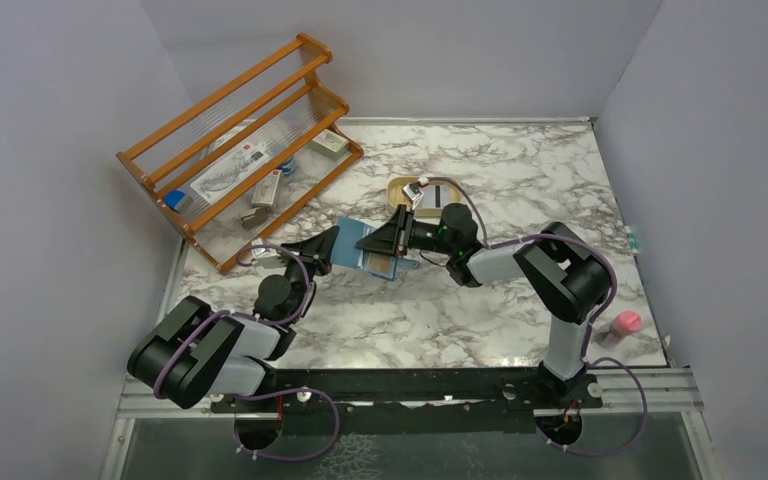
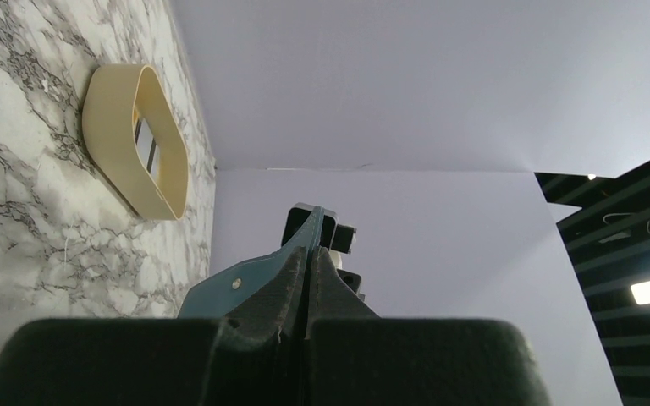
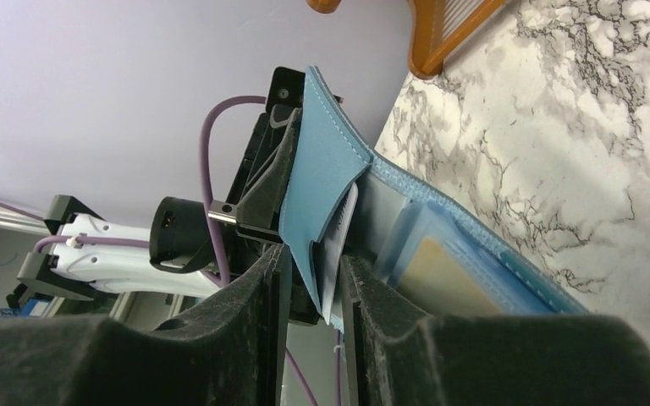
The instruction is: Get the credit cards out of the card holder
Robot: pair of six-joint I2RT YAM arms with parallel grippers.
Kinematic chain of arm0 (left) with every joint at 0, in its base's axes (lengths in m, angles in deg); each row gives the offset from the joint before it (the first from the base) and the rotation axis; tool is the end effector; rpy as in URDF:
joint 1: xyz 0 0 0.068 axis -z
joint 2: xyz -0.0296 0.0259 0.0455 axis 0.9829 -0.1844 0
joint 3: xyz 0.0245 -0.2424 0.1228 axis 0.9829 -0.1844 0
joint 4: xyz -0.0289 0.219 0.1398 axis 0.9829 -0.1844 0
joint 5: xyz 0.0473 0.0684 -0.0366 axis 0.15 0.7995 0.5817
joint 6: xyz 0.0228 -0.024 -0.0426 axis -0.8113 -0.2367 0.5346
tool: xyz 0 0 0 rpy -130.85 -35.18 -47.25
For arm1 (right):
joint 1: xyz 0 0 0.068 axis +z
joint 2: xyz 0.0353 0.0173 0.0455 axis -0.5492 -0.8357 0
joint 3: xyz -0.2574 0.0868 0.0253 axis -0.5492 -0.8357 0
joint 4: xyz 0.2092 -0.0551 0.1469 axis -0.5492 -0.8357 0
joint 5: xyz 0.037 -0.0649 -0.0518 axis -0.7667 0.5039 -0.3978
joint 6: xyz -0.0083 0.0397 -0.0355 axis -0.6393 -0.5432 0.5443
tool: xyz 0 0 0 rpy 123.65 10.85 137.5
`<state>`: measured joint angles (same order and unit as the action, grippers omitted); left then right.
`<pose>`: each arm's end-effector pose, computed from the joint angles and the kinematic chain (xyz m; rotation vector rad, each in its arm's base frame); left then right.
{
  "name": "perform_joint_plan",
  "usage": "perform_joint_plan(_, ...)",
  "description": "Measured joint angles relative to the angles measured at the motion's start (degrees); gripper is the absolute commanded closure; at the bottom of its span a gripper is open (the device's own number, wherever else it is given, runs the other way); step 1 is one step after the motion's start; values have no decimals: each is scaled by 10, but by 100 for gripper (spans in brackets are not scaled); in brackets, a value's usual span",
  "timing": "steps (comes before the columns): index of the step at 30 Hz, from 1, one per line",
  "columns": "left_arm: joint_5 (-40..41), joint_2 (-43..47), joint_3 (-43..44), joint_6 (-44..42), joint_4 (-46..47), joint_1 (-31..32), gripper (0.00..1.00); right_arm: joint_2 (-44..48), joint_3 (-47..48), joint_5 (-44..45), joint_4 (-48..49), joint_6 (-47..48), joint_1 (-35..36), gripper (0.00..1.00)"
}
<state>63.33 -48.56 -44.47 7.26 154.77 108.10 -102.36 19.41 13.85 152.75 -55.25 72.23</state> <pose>0.1739 -0.0852 0.1667 -1.0764 1.2521 -1.5286 0.2761 0.2521 0.1850 -0.1718 1.9217 1.9334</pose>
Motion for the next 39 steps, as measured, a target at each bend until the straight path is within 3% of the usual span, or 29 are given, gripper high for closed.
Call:
perform_joint_plan(6,-2,-7,0,0,0,-1,100,0,-8,0,4,-1,-4,68)
perform_joint_plan(13,-5,-13,1,0,2,-2,100,0,-13,0,8,-5,-8,81)
perform_joint_plan(18,-5,-17,2,0,5,-3,100,-1,-14,0,15,-8,-11,83)
perform_joint_plan(23,-9,-19,2,0,8,-4,100,-2,-19,0,31,-15,-12,99)
perform_joint_plan(39,-16,-32,2,0,18,-6,100,-2,-45,0,41,-18,-27,99)
